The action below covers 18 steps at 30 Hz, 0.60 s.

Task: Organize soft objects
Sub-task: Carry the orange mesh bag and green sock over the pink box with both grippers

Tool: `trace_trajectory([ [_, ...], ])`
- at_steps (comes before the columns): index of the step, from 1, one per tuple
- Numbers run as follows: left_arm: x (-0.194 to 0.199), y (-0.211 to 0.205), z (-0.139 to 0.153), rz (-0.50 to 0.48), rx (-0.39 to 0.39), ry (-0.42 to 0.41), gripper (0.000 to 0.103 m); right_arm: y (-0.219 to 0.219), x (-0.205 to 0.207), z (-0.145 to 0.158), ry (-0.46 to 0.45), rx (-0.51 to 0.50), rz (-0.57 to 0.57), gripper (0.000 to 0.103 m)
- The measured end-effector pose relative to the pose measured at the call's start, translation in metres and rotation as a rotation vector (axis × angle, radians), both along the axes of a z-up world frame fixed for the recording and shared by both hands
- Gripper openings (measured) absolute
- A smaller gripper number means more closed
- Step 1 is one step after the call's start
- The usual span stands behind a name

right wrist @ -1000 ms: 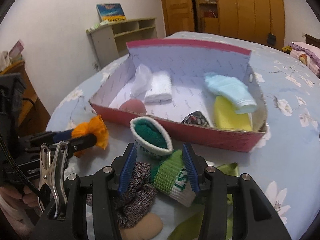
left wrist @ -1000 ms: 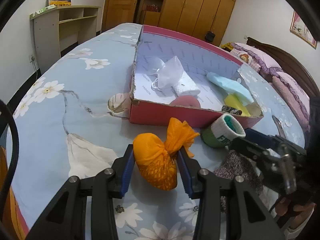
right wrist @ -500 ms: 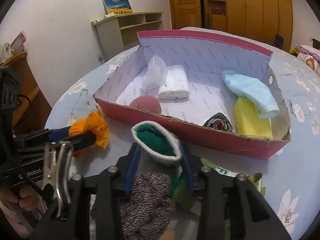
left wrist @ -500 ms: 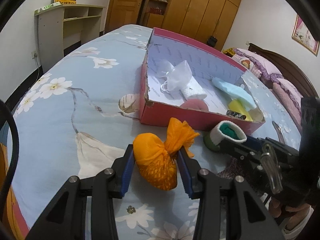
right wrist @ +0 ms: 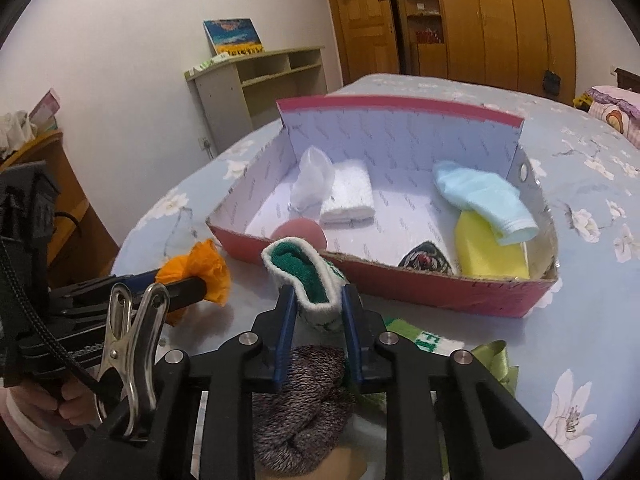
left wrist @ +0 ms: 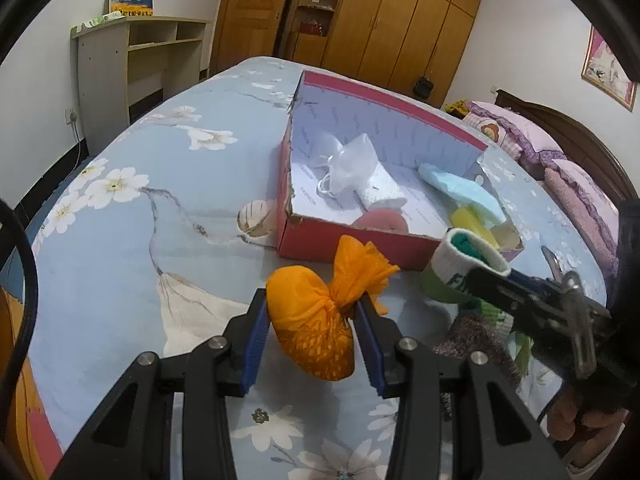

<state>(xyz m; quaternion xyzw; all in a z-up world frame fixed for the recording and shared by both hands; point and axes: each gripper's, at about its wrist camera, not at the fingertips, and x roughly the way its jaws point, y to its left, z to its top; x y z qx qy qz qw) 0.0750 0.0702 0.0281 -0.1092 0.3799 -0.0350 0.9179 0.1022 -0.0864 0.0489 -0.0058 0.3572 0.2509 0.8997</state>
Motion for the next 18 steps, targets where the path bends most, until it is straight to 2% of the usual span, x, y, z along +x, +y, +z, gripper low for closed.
trace_trajectory([
  [8, 0.002, -0.008, 0.015, -0.016, 0.005, -0.024, 0.044, -0.011, -0.009, 0.021, -0.042, 0.047, -0.013, 0.024],
  [18, 0.014, -0.02, 0.029, -0.047, 0.021, -0.054, 0.044, -0.024, -0.004, 0.032, -0.061, 0.078, -0.048, 0.023],
])
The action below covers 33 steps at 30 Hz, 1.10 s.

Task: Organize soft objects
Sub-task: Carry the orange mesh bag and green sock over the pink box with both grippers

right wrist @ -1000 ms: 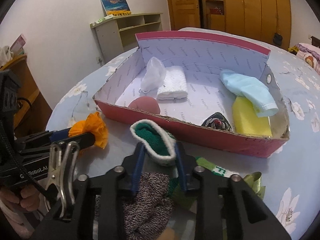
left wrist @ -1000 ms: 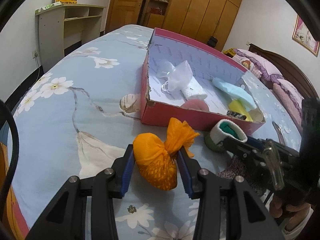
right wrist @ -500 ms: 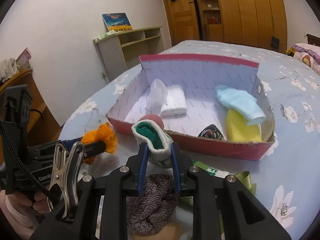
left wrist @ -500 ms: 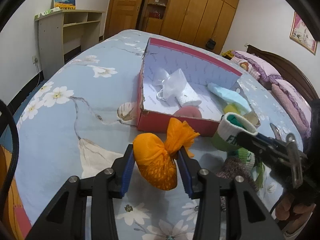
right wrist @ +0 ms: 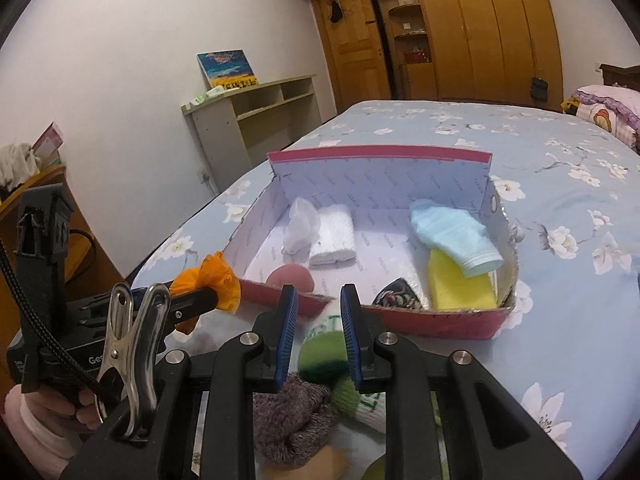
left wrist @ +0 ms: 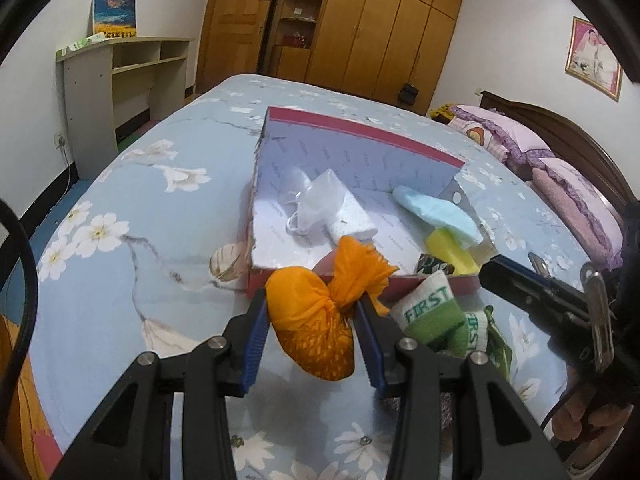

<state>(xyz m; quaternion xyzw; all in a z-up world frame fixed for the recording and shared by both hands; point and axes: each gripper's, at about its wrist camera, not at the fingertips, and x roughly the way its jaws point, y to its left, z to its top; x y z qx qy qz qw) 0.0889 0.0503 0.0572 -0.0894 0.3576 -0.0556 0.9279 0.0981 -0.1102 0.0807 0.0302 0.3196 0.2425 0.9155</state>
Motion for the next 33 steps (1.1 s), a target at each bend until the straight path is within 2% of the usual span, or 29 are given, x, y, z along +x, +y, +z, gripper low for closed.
trace_trajectory([
  [7, 0.011, -0.01, 0.008, -0.024, -0.001, -0.016, 0.044, -0.01, 0.008, 0.004, -0.009, 0.005, -0.033, 0.019],
  [14, 0.009, -0.006, 0.006, -0.011, -0.008, -0.013, 0.044, -0.011, 0.006, -0.003, 0.011, -0.004, 0.006, 0.02],
  [16, 0.008, -0.004, 0.004, -0.006, -0.011, -0.008, 0.044, -0.009, 0.005, -0.006, 0.022, -0.011, 0.018, 0.027],
  [17, 0.008, -0.003, 0.003, -0.003, -0.013, -0.006, 0.044, -0.007, 0.005, -0.008, 0.029, -0.02, 0.018, 0.034],
  [18, 0.007, -0.001, 0.003, 0.0, -0.015, -0.005, 0.044, -0.004, 0.006, -0.01, 0.039, -0.034, 0.016, 0.036],
  [33, 0.006, 0.007, -0.001, 0.01, -0.031, -0.003, 0.044, 0.018, 0.02, -0.043, 0.142, -0.115, 0.028, 0.036],
])
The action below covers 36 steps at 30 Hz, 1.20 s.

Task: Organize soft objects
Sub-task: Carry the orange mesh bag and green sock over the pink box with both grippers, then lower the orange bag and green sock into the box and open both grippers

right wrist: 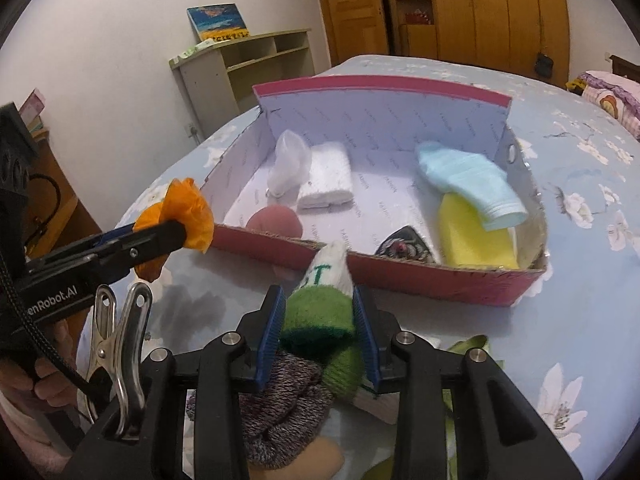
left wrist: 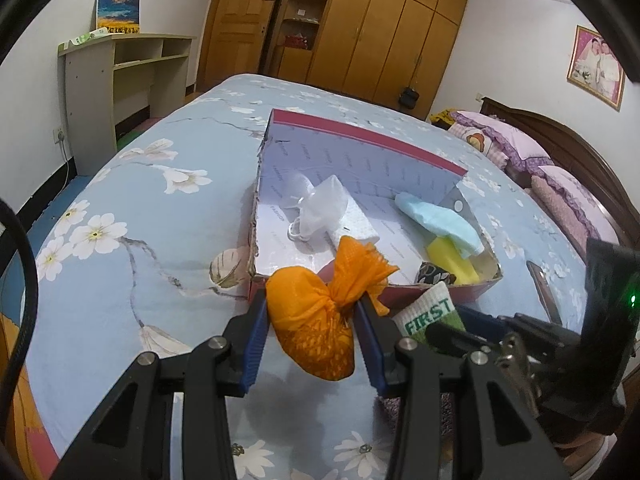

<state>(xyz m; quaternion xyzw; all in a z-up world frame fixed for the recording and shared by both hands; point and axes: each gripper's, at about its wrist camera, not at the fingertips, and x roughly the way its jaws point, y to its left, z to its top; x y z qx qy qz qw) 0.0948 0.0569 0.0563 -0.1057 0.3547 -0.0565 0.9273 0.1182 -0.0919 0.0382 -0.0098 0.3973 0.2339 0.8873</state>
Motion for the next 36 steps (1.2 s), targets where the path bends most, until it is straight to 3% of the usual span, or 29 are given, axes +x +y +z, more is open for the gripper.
trace_trajectory([
  [1, 0.0, 0.0, 0.0, 0.0, 0.001, 0.0, 0.044, 0.001, 0.0, -0.001, -0.003, 0.001, 0.002, 0.035],
  [2, 0.0, 0.0, 0.0, 0.0, 0.002, -0.001, 0.044, 0.001, -0.001, -0.001, -0.006, 0.002, 0.002, 0.027],
  [6, 0.001, 0.0, 0.0, -0.003, 0.002, -0.002, 0.044, -0.002, -0.003, 0.002, -0.016, 0.023, 0.004, 0.02],
  [15, 0.009, -0.01, 0.008, -0.023, 0.025, -0.015, 0.044, -0.006, -0.016, 0.031, -0.106, 0.065, 0.01, 0.02],
  [25, 0.033, -0.027, 0.022, -0.051, 0.058, -0.054, 0.044, -0.023, -0.002, 0.055, -0.176, 0.087, -0.045, 0.02],
  [36, 0.068, -0.04, 0.013, -0.061, 0.076, -0.042, 0.044, -0.038, 0.026, 0.055, -0.227, 0.097, -0.12, 0.02],
])
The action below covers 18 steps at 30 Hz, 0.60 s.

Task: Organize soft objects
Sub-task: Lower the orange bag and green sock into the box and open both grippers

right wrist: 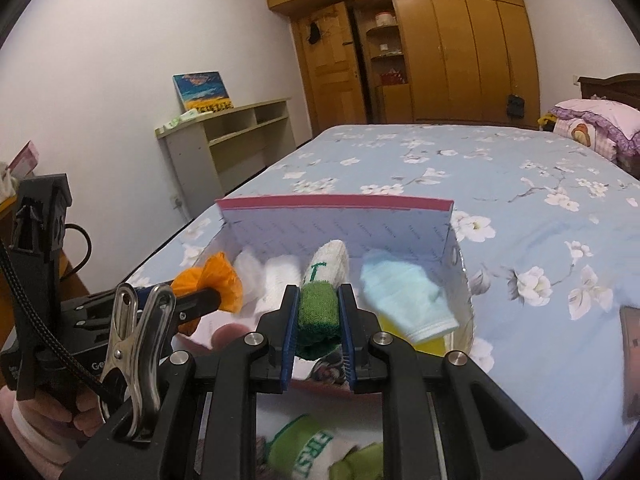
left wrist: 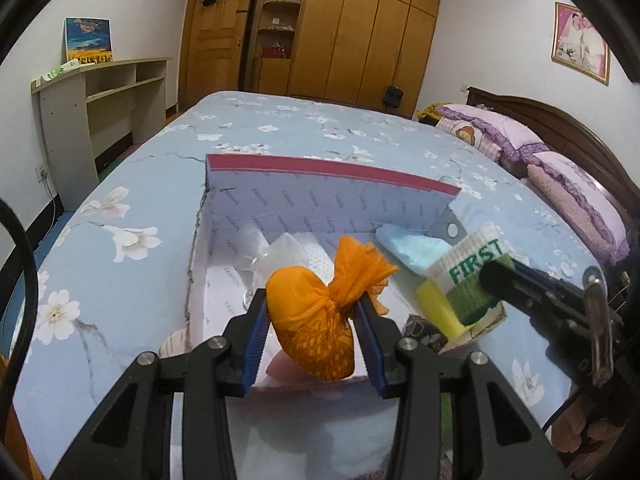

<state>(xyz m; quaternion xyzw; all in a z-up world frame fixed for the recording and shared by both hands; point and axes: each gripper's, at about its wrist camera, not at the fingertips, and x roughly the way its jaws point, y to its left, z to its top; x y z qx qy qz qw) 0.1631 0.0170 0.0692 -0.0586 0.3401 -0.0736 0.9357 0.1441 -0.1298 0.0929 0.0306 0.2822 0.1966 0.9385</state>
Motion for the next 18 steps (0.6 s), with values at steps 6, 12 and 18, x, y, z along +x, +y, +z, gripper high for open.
trace_trajectory([
  [6, 0.016, -0.005, -0.016, 0.004, 0.02, 0.03, 0.044, -0.002, 0.016, -0.018, 0.014, -0.014, -0.015, 0.02],
  [12, 0.027, -0.009, -0.03, 0.004, 0.034, 0.046, 0.045, -0.006, 0.029, -0.04, 0.063, -0.017, -0.034, 0.02],
  [18, 0.035, -0.012, -0.041, 0.01, 0.037, 0.084, 0.048, -0.012, 0.032, -0.047, 0.069, -0.011, -0.047, 0.021],
])
